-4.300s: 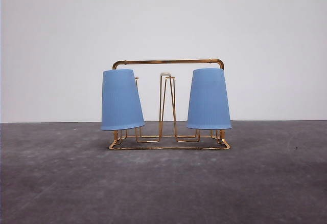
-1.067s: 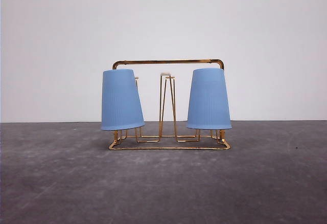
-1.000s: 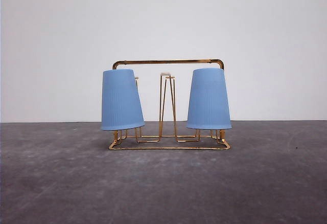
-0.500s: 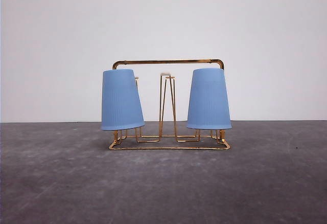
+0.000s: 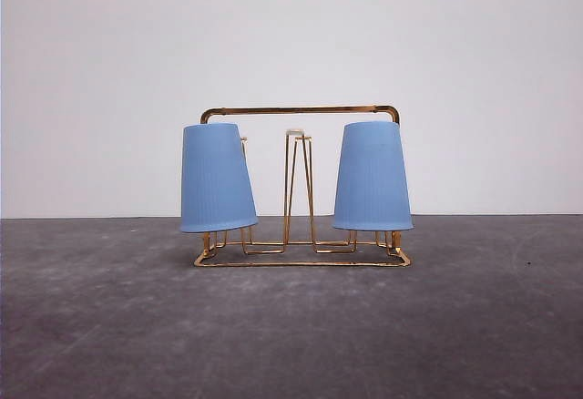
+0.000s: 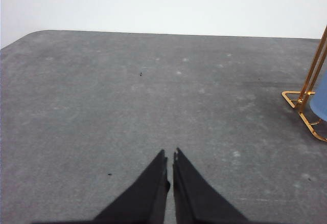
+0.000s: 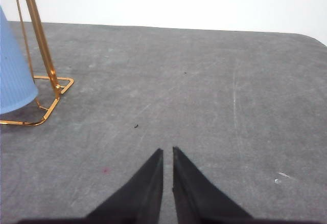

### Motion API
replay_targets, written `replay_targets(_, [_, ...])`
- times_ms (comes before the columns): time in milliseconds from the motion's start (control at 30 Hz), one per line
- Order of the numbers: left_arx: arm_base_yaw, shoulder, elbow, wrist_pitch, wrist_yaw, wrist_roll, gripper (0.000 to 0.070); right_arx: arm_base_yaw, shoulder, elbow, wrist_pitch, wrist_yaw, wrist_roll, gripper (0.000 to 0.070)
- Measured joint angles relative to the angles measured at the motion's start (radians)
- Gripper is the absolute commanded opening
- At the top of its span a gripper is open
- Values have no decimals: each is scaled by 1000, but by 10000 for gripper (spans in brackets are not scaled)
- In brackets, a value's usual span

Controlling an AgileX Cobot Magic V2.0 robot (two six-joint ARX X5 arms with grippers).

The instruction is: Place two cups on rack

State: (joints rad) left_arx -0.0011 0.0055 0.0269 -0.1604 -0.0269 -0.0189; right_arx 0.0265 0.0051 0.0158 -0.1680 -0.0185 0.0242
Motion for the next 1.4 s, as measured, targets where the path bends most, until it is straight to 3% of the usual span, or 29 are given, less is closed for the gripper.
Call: replay_targets(1400, [0, 0, 0, 0, 0, 0, 0, 0, 0, 0, 0, 0, 0, 31])
